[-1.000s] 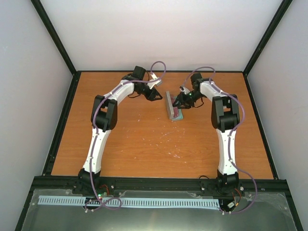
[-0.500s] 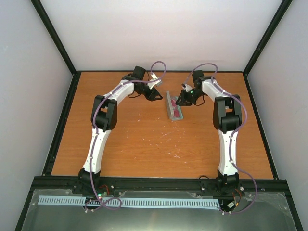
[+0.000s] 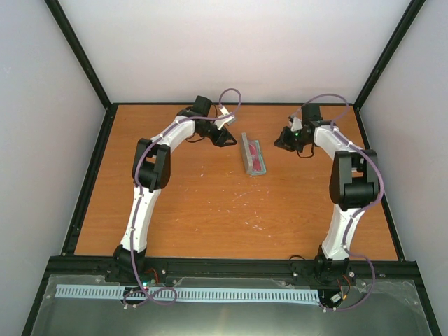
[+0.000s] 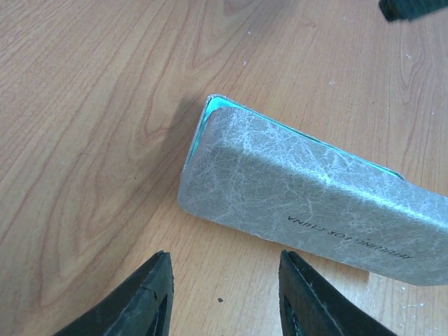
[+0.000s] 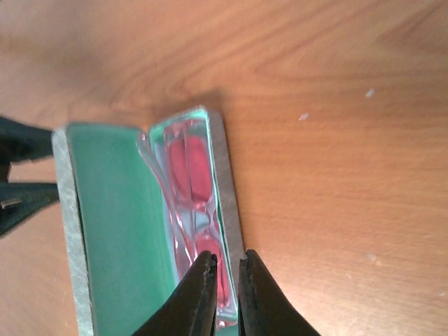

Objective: Organize the sunglasses
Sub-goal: Place the sunglasses in the sunglasses case, then close the sunglasses case at the center of the board.

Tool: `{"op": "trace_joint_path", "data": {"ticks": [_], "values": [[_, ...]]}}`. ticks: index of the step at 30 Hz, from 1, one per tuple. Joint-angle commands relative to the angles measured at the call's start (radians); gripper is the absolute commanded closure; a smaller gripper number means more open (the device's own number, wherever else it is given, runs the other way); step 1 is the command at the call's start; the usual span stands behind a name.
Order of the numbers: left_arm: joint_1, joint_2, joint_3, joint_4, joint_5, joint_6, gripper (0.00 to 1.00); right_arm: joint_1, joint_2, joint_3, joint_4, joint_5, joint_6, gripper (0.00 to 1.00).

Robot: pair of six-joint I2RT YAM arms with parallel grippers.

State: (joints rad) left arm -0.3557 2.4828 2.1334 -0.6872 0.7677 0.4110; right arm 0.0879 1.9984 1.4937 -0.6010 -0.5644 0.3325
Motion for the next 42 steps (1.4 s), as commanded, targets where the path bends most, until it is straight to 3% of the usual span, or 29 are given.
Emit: {"op": "trace_joint_path", "data": {"ticks": [1, 4, 19, 42], "values": [[-0.005, -0.072, -0.001, -0.032, 0.010, 0.015, 0.58, -0.025, -0.045, -0.076, 0.171, 0.086, 0.107, 0.90], [-0.004, -0.085, -0.008, -0.038, 0.004, 0.019, 0.58, -0.028, -0.018, -0.087, 0.195, 0.111, 0.141, 0.97], [-0.054, -0.085, -0.022, -0.013, 0.013, -0.003, 0.58, 0.022, 0.181, 0.028, 0.197, 0.046, 0.150, 0.97], [-0.093, -0.035, -0.063, 0.080, 0.040, -0.031, 0.58, 0.099, 0.167, -0.091, 0.270, -0.046, 0.162, 0.97]]}}
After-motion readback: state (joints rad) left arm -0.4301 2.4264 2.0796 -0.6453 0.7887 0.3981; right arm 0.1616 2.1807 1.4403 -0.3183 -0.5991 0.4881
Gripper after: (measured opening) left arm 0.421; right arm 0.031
